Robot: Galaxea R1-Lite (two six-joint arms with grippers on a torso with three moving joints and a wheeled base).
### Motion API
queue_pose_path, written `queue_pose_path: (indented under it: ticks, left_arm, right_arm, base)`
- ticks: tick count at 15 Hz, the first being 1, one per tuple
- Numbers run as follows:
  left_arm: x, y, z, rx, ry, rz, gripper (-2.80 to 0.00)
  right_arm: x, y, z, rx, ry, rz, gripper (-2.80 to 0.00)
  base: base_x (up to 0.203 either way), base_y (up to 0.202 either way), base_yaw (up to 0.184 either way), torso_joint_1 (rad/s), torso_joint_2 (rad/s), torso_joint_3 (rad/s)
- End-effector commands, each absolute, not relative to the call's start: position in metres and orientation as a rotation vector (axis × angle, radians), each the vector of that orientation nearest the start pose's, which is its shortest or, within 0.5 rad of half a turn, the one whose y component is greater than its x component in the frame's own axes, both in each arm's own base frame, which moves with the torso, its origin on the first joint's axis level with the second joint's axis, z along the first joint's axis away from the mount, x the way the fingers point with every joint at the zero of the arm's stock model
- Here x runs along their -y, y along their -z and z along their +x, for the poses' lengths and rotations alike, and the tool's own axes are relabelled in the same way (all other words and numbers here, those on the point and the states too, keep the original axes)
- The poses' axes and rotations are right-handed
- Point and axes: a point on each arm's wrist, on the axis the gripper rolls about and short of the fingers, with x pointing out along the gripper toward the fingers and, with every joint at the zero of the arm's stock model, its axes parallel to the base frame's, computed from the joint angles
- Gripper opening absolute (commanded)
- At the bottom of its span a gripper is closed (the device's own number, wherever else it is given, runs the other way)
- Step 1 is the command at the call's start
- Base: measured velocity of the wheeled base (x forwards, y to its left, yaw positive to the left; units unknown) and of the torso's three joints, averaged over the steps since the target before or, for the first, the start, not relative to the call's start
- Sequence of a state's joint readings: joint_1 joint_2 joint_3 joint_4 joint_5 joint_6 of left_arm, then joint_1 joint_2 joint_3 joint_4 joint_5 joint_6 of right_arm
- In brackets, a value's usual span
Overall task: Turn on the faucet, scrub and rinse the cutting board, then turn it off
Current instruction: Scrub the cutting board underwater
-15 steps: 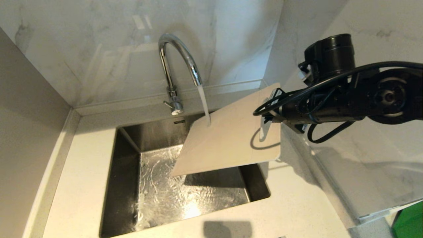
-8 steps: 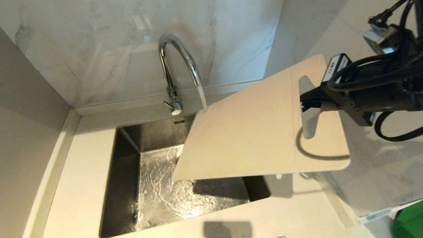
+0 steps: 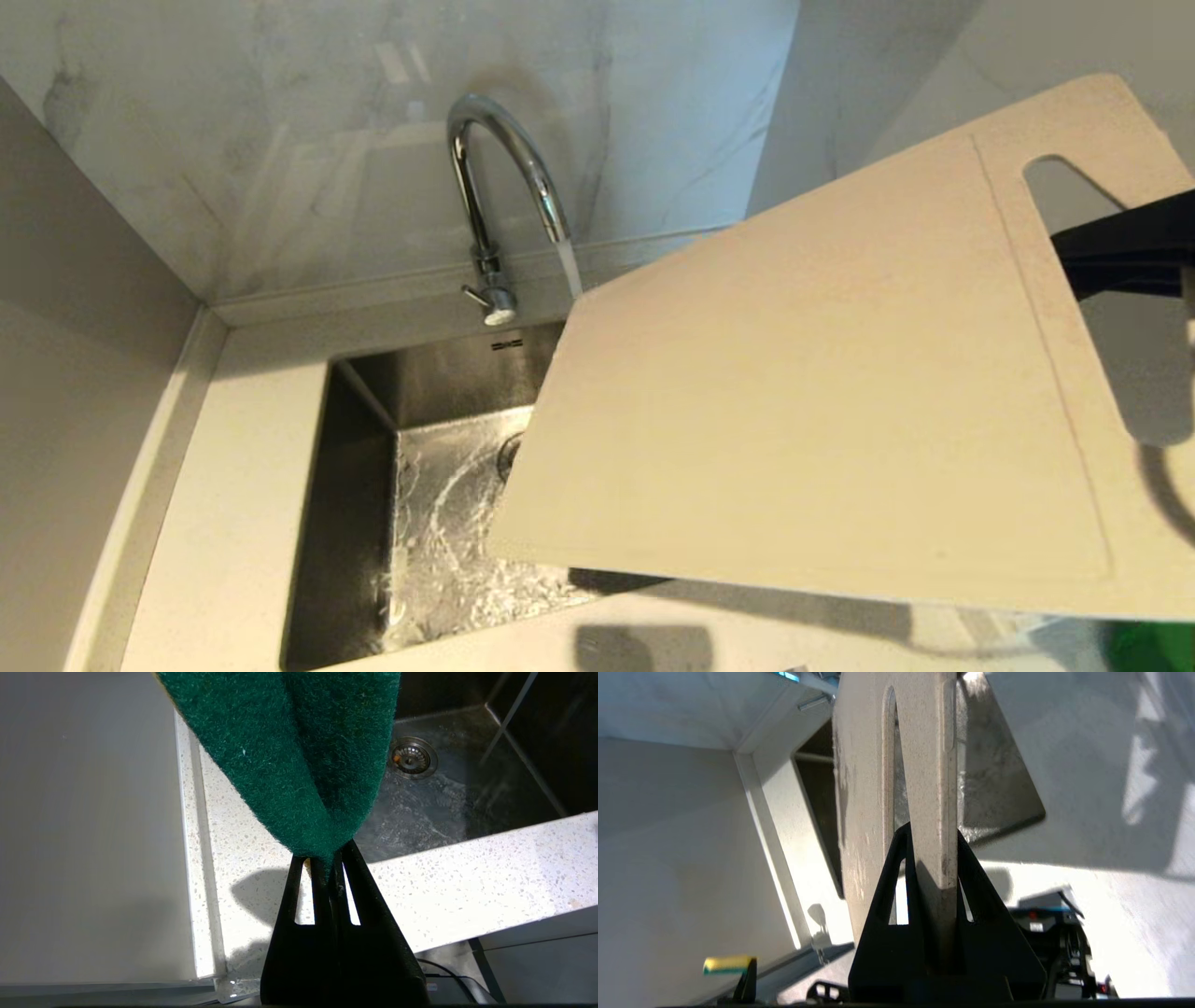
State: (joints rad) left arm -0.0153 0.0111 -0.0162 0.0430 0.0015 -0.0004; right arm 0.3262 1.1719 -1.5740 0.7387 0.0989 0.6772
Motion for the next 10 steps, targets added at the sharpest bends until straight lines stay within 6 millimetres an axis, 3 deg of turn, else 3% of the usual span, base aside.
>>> queue_pose_path:
  ticks: [1, 10]
  left_arm:
    - [0.0, -0.076, -0.023, -0.029, 0.013, 0.001, -2.8]
    - [0.0, -0.078, -0.025, -0.045, 0.013, 0.022, -2.8]
  right_arm:
    - [-0.028, -0.382, 0.076, -0.45, -0.298, 0.627, -2.8]
    - [-0.031, -0.367, 0.085, -0.519, -0.275, 0.621, -2.8]
  base:
    - [0.0, 0.0, 0.0, 0.0, 0.0, 0.0]
    - [0.0, 0.0, 0.0, 0.0, 0.0, 0.0]
